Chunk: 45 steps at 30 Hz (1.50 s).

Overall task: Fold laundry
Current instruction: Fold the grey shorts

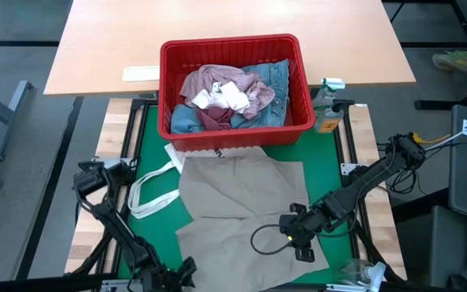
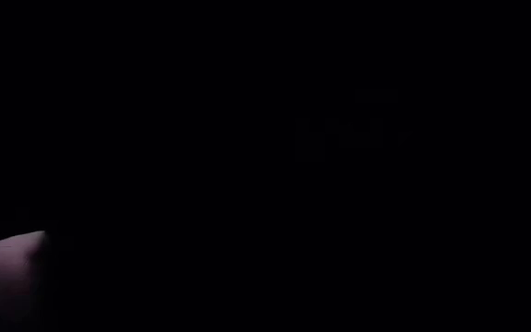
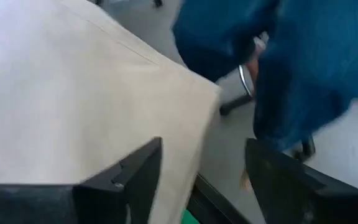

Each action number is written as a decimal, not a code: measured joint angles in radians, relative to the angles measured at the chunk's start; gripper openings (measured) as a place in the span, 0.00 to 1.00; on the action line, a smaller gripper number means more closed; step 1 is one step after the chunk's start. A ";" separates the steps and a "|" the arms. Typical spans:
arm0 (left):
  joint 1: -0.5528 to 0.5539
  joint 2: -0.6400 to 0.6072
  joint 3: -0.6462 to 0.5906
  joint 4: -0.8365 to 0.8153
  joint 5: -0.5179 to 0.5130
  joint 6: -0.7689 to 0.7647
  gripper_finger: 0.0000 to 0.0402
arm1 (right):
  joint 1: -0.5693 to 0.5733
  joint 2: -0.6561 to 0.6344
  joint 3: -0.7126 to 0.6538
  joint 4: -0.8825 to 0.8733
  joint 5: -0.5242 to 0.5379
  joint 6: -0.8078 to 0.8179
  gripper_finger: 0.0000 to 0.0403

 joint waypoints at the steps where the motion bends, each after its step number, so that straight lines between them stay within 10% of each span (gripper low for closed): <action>1: -0.002 0.007 0.000 0.001 -0.001 0.024 0.55 | 0.000 0.000 0.000 0.000 0.000 0.000 0.38; 23: -0.002 0.097 0.000 0.119 -0.030 0.322 0.55 | 0.000 0.000 0.000 0.027 0.000 0.000 0.38; 33: -0.005 0.119 0.002 0.166 -0.194 0.353 0.55 | 0.000 -0.001 0.000 0.028 0.000 -0.001 0.38; 45: -0.025 0.122 0.000 0.175 -0.247 0.158 0.28 | 0.000 -0.001 0.000 0.029 0.000 -0.001 0.38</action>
